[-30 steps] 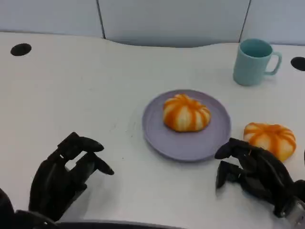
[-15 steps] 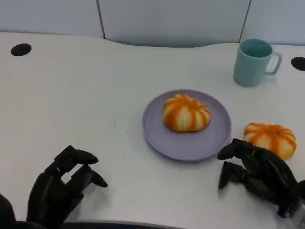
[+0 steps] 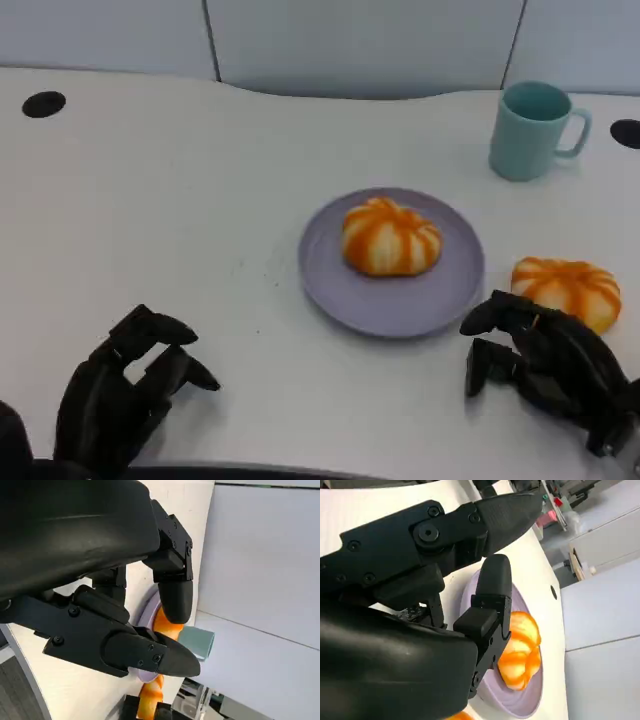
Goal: Grasp the bread from the table and place it into the plate.
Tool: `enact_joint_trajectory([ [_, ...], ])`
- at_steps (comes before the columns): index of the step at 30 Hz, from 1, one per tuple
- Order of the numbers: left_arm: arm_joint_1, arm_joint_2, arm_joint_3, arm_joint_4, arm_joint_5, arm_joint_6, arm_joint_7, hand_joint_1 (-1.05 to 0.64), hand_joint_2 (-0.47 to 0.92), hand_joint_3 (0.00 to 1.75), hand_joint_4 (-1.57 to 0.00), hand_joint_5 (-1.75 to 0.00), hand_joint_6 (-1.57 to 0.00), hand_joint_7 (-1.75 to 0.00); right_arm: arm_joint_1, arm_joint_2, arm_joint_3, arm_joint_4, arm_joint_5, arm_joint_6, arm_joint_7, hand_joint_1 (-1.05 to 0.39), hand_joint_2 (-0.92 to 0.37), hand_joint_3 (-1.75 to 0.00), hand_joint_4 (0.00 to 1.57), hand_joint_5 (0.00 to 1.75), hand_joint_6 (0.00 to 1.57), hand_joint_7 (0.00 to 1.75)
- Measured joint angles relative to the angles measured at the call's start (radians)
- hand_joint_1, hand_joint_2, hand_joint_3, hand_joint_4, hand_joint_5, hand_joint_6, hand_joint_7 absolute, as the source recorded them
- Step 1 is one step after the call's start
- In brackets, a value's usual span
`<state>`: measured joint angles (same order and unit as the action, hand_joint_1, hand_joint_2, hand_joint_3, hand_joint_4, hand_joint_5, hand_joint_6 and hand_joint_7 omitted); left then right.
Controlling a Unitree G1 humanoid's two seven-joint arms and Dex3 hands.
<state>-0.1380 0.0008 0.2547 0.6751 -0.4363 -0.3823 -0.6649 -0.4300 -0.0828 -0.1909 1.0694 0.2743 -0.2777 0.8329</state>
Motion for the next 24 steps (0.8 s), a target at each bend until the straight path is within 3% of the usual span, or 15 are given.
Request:
enact_joint_trajectory([
  [6,0.0,0.0,0.009,0.0,-0.003,0.0,-0.001,-0.77,0.92,0.11,-0.46,-1.73,-0.45,-1.47,0.009,0.001,0.009,-0.024,-0.004,0.002,-0.017,-0.56,-0.92,-0.1,0.64,1.67,0.75,1.05],
  [24,0.0,0.0,0.008,-0.002,-0.001,0.0,-0.004,-0.79,0.92,0.1,-0.51,-1.69,-0.51,-1.38,0.016,0.001,0.022,-0.025,-0.022,-0.032,-0.03,-0.55,-0.92,-0.11,0.62,1.62,0.73,1.08],
])
